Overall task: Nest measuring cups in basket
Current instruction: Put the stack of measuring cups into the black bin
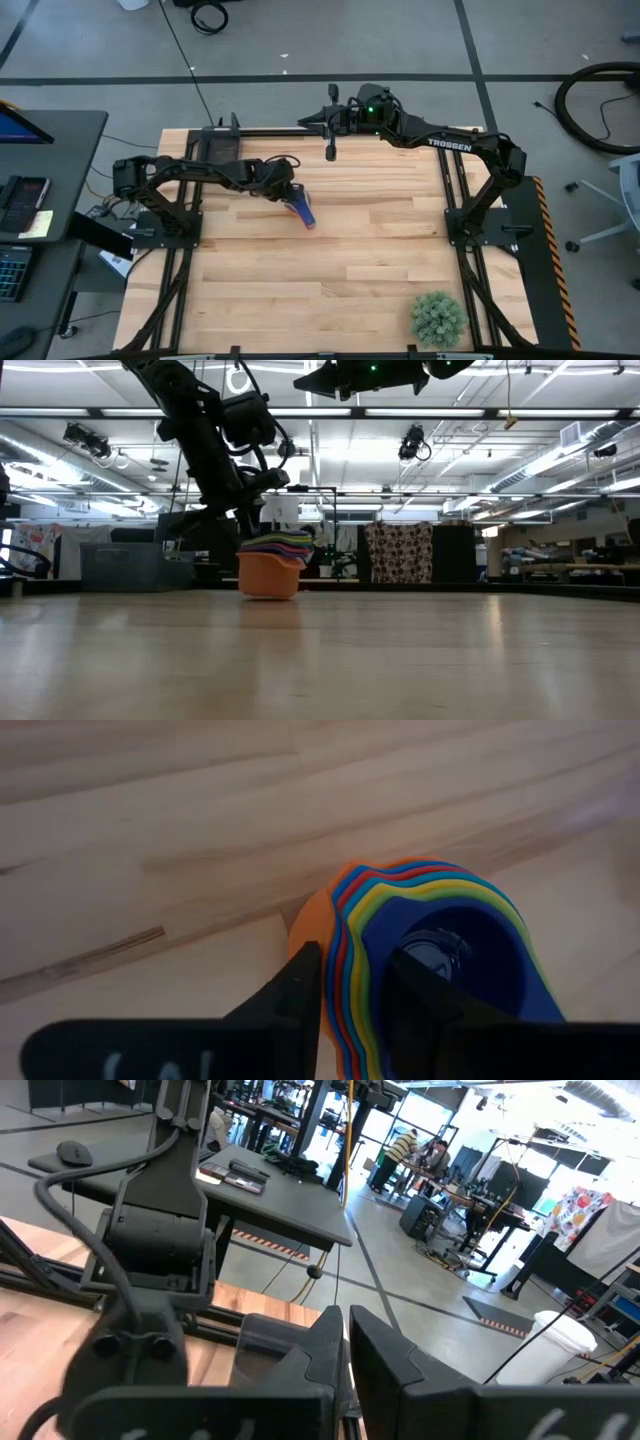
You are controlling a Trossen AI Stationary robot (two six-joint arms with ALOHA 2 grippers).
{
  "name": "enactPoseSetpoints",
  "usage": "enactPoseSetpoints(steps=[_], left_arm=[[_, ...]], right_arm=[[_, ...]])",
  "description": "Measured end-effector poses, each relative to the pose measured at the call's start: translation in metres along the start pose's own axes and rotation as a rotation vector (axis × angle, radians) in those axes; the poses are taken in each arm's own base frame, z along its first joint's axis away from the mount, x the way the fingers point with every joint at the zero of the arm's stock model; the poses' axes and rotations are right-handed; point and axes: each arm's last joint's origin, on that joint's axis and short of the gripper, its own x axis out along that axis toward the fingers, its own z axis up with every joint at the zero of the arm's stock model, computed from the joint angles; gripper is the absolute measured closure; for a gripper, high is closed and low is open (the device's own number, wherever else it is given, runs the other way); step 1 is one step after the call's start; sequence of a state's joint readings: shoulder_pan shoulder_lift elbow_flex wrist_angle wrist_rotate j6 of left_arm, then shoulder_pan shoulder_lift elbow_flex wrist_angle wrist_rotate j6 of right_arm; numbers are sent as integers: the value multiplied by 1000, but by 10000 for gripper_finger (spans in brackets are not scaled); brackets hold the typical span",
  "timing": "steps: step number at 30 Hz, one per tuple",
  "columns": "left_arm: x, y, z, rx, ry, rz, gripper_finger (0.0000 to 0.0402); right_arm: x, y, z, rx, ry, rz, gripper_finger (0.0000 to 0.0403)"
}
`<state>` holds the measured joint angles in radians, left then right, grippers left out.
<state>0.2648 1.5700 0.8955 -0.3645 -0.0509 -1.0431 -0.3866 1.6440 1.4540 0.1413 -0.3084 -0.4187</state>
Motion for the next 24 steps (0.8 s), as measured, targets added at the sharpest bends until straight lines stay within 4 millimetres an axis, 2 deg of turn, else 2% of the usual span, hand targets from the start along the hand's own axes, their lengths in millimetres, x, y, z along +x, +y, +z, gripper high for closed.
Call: enactPoseSetpoints(steps=[6, 24], left_arm=[[-6, 4, 5, -9, 8, 2, 319], [-59, 25, 17, 15, -18, 25, 320]], right_arm=[[0, 0, 0, 0, 0, 0, 373], [0, -1, 1, -26, -12, -6, 373]])
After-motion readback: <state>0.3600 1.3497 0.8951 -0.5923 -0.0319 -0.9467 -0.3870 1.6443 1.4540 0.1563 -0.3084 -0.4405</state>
